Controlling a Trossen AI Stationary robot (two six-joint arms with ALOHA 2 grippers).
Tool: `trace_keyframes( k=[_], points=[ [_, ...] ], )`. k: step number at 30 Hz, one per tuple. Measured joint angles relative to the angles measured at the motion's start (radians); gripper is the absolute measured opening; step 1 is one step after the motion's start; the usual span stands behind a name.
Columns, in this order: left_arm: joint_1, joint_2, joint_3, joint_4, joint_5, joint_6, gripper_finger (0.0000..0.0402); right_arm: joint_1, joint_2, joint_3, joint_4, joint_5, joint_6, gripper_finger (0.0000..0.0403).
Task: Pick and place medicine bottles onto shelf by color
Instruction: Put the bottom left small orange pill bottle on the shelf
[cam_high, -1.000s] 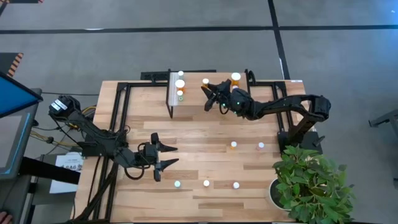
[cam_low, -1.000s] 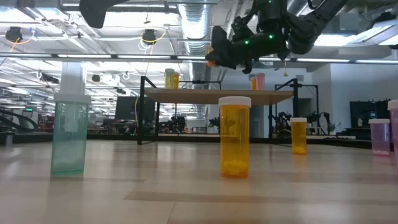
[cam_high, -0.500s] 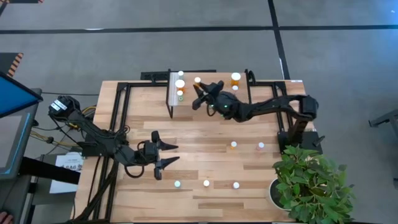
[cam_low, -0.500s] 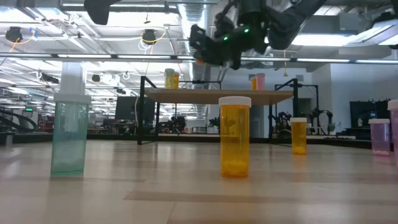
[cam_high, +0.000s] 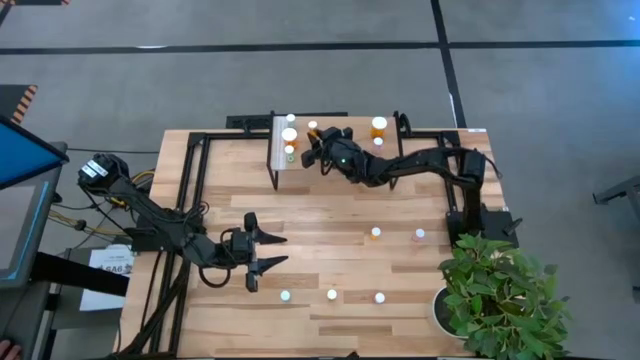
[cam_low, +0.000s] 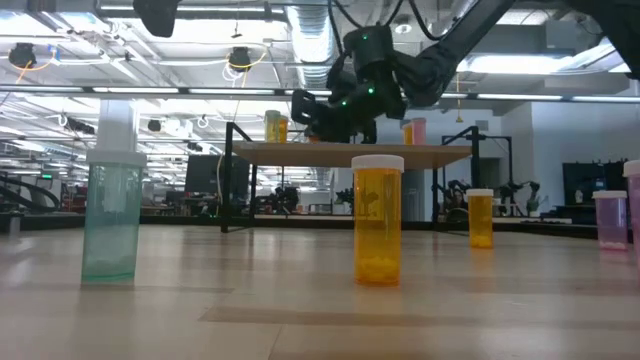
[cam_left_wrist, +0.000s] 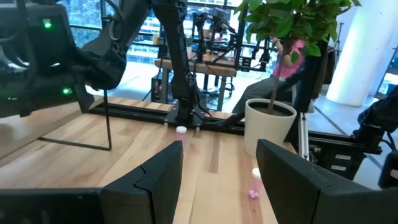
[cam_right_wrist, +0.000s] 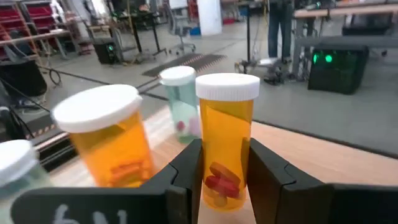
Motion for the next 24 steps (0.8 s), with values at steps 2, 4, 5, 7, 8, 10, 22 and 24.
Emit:
trace_keyframes(
  k=[2, 4, 5, 7, 8, 10, 22, 24],
  points=[
    [0.0, 0.0, 0.0, 0.0, 0.0, 0.0, 0.0192, -0.006, 0.0, 0.0, -0.018, 0.0, 0.014, 0.0114],
    [0.0, 0.0, 0.0, 0.0, 0.0, 0.0, 0.0192, -0.01, 0.0, 0.0, -0.036, 0.0, 0.014, 0.0114],
    [0.0, 0.0, 0.0, 0.0, 0.0, 0.0, 0.0192, -0.013, 0.0, 0.0, -0.041, 0.0, 0.013, 0.0114],
    [0.0, 0.0, 0.0, 0.0, 0.0, -0.002, 0.0192, -0.013, 0.0, 0.0, -0.044, 0.0, 0.006, 0.0117],
    [0.0, 0.0, 0.0, 0.0, 0.0, -0.002, 0.0192, -0.013, 0.0, 0.0, -0.051, 0.0, 0.006, 0.0122],
    [0.0, 0.0, 0.0, 0.0, -0.001, -0.002, 0.0192, -0.013, 0.0, 0.0, -0.07, -0.001, 0.006, 0.0137],
    [0.0, 0.0, 0.0, -0.001, 0.0, -0.012, 0.0192, -0.005, -0.012, -0.002, -0.098, -0.001, 0.005, 0.0227],
    [0.0, 0.0, 0.0, -0.004, 0.0, -0.012, 0.0192, 0.004, -0.024, -0.002, -0.116, -0.001, 0.003, 0.0232]
  ],
)
